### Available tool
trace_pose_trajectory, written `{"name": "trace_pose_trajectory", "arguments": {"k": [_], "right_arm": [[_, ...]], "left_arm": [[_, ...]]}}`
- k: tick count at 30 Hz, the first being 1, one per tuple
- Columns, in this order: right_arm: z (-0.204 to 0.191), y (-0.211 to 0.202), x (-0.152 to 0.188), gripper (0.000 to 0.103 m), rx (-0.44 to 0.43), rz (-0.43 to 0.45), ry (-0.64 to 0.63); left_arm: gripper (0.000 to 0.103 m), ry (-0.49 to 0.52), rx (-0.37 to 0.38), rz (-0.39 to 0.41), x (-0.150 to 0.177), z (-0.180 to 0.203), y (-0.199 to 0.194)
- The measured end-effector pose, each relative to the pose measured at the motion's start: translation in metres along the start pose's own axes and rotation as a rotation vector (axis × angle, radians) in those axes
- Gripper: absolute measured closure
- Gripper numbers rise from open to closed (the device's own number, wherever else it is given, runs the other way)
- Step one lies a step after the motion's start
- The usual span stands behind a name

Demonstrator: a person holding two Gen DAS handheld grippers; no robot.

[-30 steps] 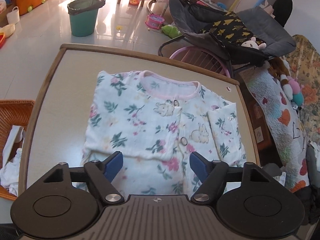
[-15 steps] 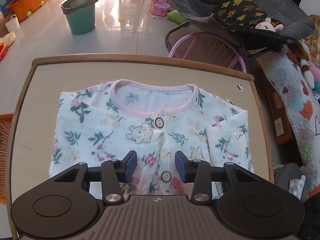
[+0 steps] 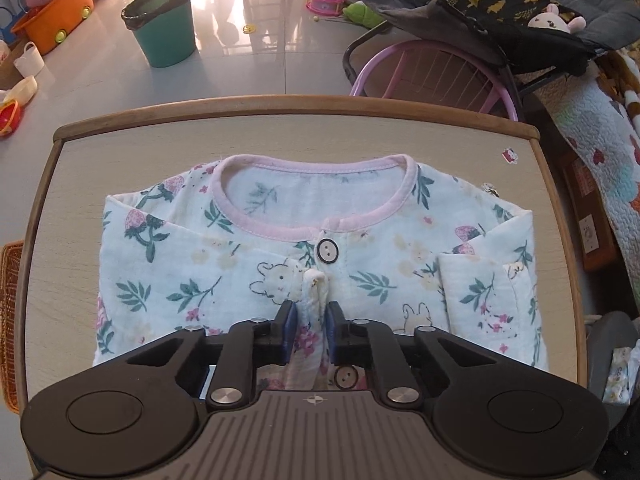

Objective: Fold clothes
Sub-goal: 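Pinch the button placket fabric with the left gripper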

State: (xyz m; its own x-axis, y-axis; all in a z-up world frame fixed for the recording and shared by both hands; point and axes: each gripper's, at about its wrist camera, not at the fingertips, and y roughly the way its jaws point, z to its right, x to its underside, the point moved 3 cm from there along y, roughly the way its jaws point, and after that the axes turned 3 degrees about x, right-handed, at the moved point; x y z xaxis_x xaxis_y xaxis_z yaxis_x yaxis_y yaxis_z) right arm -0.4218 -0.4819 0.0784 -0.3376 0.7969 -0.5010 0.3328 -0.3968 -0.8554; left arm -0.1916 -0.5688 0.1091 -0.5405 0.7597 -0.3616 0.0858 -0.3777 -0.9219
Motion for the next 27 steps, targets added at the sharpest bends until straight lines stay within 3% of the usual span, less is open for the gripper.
{"name": "trace_pose_trajectory", "arguments": {"k": [11, 27], "right_arm": [[-0.001, 0.001, -0.001, 0.069, 0.002, 0.005, 0.004], [-0.003, 0.001, 0.0, 0.069, 0.007, 0.011, -0.002]], "left_arm": [[0.095, -0.07, 0.058, 0.033, -0.002, -0.021, -0.021], [0.096, -0.076, -0.022, 0.07, -0.019, -0.099, -0.057]]}}
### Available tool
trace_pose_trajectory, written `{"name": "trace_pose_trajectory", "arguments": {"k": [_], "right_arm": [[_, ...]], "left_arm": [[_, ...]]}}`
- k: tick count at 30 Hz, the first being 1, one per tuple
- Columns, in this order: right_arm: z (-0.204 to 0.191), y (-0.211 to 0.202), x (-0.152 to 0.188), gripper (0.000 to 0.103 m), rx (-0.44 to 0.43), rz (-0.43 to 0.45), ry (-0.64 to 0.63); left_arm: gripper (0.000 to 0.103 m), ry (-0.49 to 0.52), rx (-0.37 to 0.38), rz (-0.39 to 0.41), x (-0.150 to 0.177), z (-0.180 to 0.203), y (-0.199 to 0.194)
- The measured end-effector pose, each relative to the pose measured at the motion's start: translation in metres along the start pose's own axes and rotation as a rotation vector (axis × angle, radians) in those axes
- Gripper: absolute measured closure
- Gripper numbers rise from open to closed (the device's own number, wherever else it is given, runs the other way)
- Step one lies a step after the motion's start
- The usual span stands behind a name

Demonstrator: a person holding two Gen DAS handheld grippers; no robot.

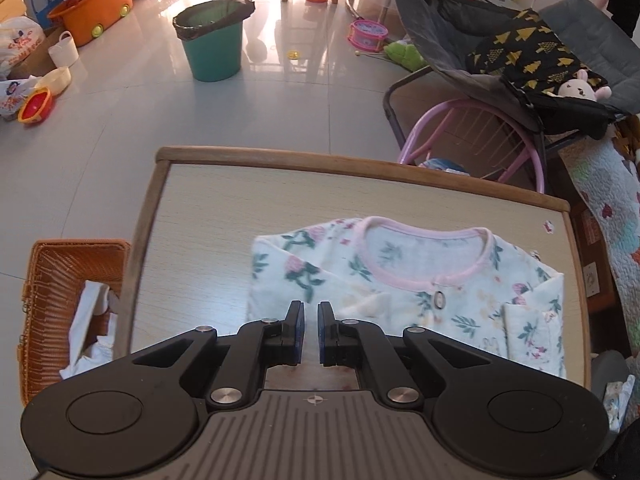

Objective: Fold clothes
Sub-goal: 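Pinch the button placket fabric with the left gripper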

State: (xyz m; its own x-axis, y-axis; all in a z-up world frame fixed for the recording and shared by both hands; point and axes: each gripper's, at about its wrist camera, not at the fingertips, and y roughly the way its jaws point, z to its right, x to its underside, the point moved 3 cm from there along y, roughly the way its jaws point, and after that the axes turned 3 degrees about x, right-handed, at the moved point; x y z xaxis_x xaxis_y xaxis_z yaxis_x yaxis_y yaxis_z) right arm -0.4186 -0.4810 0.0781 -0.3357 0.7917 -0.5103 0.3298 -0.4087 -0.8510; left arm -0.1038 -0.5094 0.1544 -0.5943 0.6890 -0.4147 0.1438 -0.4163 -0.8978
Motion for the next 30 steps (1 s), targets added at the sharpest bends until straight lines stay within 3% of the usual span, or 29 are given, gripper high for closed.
{"name": "trace_pose_trajectory", "arguments": {"k": [2, 6, 9, 10, 12, 14, 18, 20, 22, 24, 30], "right_arm": [[0.0, 0.0, 0.0, 0.069, 0.0, 0.001, 0.0], [-0.001, 0.001, -0.001, 0.069, 0.003, 0.002, 0.0], [-0.002, 0.001, -0.001, 0.069, 0.004, 0.003, -0.003], [-0.003, 0.001, -0.001, 0.069, 0.004, 0.004, -0.004], [-0.003, 0.001, 0.0, 0.069, 0.004, 0.005, -0.007], [-0.002, 0.001, 0.0, 0.069, 0.002, 0.005, -0.008], [-0.001, 0.001, 0.0, 0.069, -0.003, 0.005, -0.007], [0.0, 0.0, 0.0, 0.069, -0.005, 0.003, -0.006], [0.0, 0.001, 0.0, 0.069, -0.005, 0.003, -0.006], [-0.001, 0.001, 0.0, 0.069, -0.005, 0.002, -0.007], [-0.001, 0.001, 0.0, 0.069, -0.004, 0.003, -0.007]], "left_arm": [[0.096, -0.008, -0.001, 0.004, 0.0, -0.006, 0.001], [0.092, -0.051, 0.13, 0.029, 0.006, 0.002, 0.0], [0.079, -0.019, 0.194, 0.027, 0.016, 0.025, 0.003], [0.068, 0.009, 0.185, 0.011, 0.02, 0.036, 0.006], [0.059, 0.08, 0.15, 0.001, 0.028, 0.058, 0.014], [0.058, 0.128, 0.124, 0.016, 0.032, 0.074, 0.021], [0.058, 0.11, 0.091, 0.013, 0.033, 0.089, 0.035], [0.06, 0.093, 0.079, 0.018, 0.033, 0.09, 0.039], [0.069, 0.076, 0.091, 0.031, 0.034, 0.091, 0.041], [0.087, 0.073, 0.083, 0.033, 0.034, 0.09, 0.044], [0.098, 0.024, 0.108, 0.037, 0.033, 0.076, 0.042]]}}
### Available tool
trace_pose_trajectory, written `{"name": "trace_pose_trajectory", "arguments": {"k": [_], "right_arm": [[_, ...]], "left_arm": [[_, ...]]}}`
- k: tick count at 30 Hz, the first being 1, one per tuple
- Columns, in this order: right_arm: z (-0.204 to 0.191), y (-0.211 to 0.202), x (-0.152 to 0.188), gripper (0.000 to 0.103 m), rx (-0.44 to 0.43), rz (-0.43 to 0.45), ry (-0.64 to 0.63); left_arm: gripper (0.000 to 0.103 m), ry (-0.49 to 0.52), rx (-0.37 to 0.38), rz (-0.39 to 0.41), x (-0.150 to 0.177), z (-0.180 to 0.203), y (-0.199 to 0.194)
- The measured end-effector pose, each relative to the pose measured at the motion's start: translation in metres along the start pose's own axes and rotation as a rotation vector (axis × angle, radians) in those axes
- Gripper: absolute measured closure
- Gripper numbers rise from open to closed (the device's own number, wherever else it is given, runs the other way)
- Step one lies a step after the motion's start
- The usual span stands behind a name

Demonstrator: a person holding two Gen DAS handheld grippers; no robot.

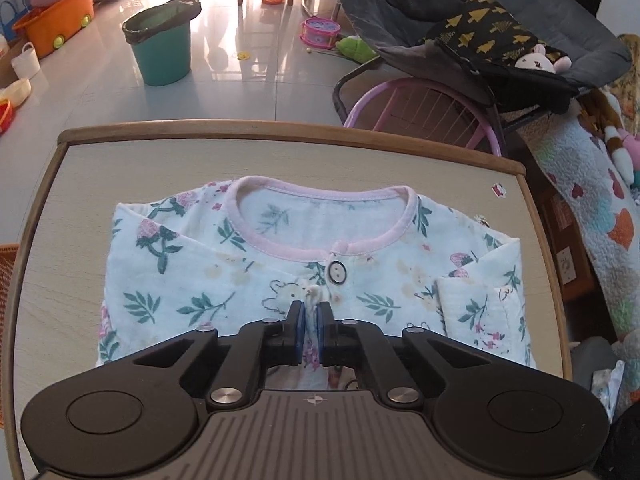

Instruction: Fold clothes

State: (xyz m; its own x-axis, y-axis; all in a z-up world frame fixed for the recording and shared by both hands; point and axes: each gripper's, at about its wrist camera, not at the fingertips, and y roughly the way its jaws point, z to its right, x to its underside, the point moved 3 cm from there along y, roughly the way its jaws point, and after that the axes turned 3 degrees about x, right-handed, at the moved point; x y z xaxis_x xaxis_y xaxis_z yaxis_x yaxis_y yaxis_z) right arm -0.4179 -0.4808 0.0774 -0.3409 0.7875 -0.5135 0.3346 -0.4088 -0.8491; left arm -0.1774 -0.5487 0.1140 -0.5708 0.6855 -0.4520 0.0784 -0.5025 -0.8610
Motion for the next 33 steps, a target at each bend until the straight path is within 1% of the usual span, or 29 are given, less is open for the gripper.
{"name": "trace_pose_trajectory", "arguments": {"k": [2, 6, 13, 16, 21, 23, 26, 29, 33], "right_arm": [[0.0, 0.0, 0.0, 0.069, 0.0, 0.0, 0.002], [0.0, 0.0, -0.001, 0.069, 0.003, 0.0, 0.004], [0.0, 0.001, -0.001, 0.069, 0.006, 0.0, 0.002], [-0.001, 0.0, -0.001, 0.069, 0.009, 0.001, -0.001], [-0.001, 0.001, -0.001, 0.069, 0.01, 0.002, -0.003], [-0.001, 0.001, -0.001, 0.069, 0.011, 0.003, -0.005], [-0.002, 0.002, -0.001, 0.069, 0.013, 0.003, -0.011], [-0.003, 0.002, -0.001, 0.069, 0.015, 0.004, -0.016], [-0.003, 0.001, -0.001, 0.069, 0.014, 0.005, -0.015]], "left_arm": [[0.098, -0.027, 0.014, -0.002, -0.002, -0.007, -0.004], [0.098, -0.045, 0.019, 0.003, -0.007, -0.024, -0.015], [0.098, -0.034, -0.018, 0.014, -0.021, -0.059, -0.034], [0.098, -0.003, -0.036, 0.017, -0.028, -0.07, -0.037], [0.098, 0.073, -0.071, 0.006, -0.034, -0.077, -0.036], [0.098, 0.089, -0.094, -0.001, -0.035, -0.08, -0.032], [0.098, 0.077, -0.099, -0.007, -0.033, -0.086, -0.028], [0.097, 0.088, -0.119, -0.007, -0.026, -0.092, -0.023], [0.091, 0.087, -0.119, 0.008, -0.019, -0.097, -0.019]]}}
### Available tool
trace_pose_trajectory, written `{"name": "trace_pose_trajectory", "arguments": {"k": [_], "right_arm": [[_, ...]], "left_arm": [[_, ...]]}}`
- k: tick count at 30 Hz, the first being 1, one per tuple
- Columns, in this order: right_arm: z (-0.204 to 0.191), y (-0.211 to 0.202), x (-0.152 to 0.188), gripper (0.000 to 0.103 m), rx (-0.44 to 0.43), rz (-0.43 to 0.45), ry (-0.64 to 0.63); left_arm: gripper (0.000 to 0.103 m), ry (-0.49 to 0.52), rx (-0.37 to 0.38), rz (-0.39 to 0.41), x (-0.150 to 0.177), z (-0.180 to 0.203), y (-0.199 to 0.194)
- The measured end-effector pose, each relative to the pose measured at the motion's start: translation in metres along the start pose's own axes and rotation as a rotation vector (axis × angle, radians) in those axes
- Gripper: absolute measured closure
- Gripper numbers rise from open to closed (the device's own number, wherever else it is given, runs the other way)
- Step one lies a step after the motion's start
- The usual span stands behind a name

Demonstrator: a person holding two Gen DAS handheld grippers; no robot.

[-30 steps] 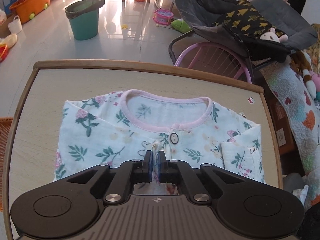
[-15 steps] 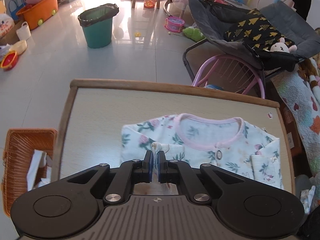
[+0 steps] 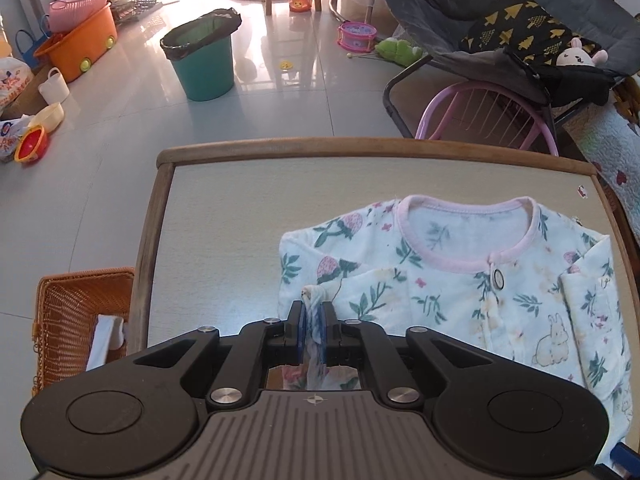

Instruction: Fold clothes

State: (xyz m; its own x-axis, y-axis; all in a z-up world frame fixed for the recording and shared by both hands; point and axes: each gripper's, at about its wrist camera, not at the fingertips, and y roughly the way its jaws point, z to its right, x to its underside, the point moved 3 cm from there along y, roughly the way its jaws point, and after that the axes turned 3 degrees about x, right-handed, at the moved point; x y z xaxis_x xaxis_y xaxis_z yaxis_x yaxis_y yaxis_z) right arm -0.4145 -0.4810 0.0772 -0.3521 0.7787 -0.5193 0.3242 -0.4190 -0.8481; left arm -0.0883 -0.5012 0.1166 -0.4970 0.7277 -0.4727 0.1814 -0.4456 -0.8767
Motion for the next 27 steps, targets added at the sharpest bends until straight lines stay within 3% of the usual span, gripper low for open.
{"name": "trace_pose_trajectory", "arguments": {"k": [7, 12, 16, 19, 24, 27], "right_arm": [[0.001, -0.001, 0.0, 0.069, 0.0, 0.002, 0.0], [0.0, -0.001, 0.001, 0.069, 0.004, 0.003, -0.006], [-0.002, -0.001, 0.001, 0.069, 0.012, 0.005, -0.015], [-0.002, -0.001, 0.001, 0.069, 0.014, 0.005, -0.019], [-0.002, -0.001, 0.002, 0.069, 0.012, 0.007, -0.025], [-0.001, -0.001, 0.002, 0.069, 0.012, 0.007, -0.026]], "left_arm": [[0.089, -0.106, 0.042, 0.077, -0.005, -0.012, -0.02], [0.088, -0.134, 0.145, 0.149, 0.0, 0.003, -0.049], [0.087, -0.087, 0.252, 0.101, 0.018, 0.033, -0.047], [0.087, -0.039, 0.232, 0.056, 0.036, 0.051, -0.031], [0.087, -0.08, 0.161, 0.023, 0.053, 0.043, -0.006], [0.087, -0.134, 0.206, 0.027, 0.057, 0.032, -0.006]]}}
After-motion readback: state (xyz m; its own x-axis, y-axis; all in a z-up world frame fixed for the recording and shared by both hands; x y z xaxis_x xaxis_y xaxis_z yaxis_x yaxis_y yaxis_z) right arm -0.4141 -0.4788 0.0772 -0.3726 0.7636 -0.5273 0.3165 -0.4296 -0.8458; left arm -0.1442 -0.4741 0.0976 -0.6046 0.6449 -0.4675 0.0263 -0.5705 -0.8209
